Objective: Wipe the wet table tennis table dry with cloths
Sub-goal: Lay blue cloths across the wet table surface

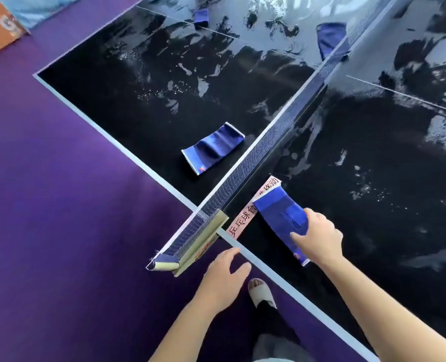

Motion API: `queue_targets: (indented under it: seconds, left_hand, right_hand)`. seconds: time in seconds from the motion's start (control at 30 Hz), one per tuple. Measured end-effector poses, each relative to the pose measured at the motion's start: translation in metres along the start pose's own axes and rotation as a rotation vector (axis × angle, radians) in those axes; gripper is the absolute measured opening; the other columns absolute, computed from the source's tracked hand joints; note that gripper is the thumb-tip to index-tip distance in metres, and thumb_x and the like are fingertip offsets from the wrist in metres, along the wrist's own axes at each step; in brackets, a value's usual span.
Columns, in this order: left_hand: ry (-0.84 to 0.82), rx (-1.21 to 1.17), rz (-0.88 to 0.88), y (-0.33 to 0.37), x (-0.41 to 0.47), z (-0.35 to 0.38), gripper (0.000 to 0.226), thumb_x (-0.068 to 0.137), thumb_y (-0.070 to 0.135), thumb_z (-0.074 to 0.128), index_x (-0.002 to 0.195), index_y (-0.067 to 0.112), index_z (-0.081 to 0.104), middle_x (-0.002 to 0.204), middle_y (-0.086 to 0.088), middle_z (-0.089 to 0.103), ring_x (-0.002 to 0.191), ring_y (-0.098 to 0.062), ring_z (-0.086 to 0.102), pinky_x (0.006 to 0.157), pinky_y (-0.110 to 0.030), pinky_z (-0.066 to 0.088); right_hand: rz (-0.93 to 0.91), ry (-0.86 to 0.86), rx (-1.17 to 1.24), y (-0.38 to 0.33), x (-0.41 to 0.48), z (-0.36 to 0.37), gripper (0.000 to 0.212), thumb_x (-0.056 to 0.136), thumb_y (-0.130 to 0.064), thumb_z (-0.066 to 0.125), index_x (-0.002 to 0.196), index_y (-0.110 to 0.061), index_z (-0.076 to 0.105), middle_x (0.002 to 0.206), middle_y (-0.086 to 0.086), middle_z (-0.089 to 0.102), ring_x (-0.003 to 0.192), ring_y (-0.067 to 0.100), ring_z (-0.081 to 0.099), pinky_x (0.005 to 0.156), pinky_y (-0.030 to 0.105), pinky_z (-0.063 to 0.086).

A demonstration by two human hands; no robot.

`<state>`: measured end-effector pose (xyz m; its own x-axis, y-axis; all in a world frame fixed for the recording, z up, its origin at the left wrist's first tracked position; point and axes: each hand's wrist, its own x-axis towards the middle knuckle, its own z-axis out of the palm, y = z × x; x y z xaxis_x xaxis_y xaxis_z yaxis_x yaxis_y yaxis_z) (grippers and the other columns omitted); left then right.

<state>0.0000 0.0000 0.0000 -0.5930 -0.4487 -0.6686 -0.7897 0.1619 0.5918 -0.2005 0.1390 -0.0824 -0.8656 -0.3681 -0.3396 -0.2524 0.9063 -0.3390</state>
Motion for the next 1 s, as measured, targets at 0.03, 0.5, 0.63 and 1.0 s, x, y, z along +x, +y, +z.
queue_targets:
  seconds: [0.03, 0.5, 0.63, 1.0]
  left_hand:
    - [-0.027, 0.015, 0.022, -0.003, 0.004, -0.002, 0.054, 0.097, 0.044, 0.056, 0.149, 0.037, 0.041, 0.154, 0.018, 0.038, 0.143, -0.005, 0.032, 0.119, -0.031, 0.028]
    - [-0.086, -0.060, 0.154, -0.003, 0.013, -0.063, 0.033, 0.098, 0.031, 0.055, 0.127, 0.047, 0.057, 0.125, 0.033, 0.050, 0.125, 0.007, 0.044, 0.103, -0.018, 0.033]
    - [-0.092, -0.139, 0.282, -0.012, -0.001, -0.100, 0.033, 0.099, 0.025, 0.055, 0.123, 0.047, 0.061, 0.129, 0.028, 0.059, 0.123, 0.006, 0.049, 0.087, -0.004, 0.038]
    - [-0.003, -0.084, 0.778, -0.063, -0.049, -0.197, 0.066, 0.081, 0.041, 0.078, 0.139, 0.047, 0.047, 0.148, 0.027, 0.038, 0.138, 0.012, 0.028, 0.116, -0.021, 0.026]
  right_hand:
    - [-0.020, -0.014, -0.042, -0.004, 0.011, 0.000, 0.059, 0.078, -0.038, 0.066, 0.132, -0.023, 0.048, 0.122, 0.000, 0.059, 0.113, 0.027, 0.056, 0.089, 0.042, 0.041]
    - [0.278, -0.128, 0.241, -0.014, 0.032, 0.014, 0.008, 0.078, -0.008, 0.062, 0.080, -0.016, 0.063, 0.091, 0.009, 0.069, 0.082, 0.029, 0.061, 0.069, 0.033, 0.047]
    - [0.188, 0.034, 0.527, -0.044, -0.004, -0.014, 0.011, 0.074, -0.003, 0.073, 0.076, -0.012, 0.067, 0.081, 0.005, 0.069, 0.081, 0.028, 0.064, 0.072, 0.035, 0.047]
    - [-0.233, 0.165, 0.906, -0.229, -0.202, -0.101, 0.021, 0.072, 0.008, 0.080, 0.083, -0.009, 0.075, 0.084, 0.003, 0.071, 0.074, 0.010, 0.065, 0.069, 0.012, 0.050]
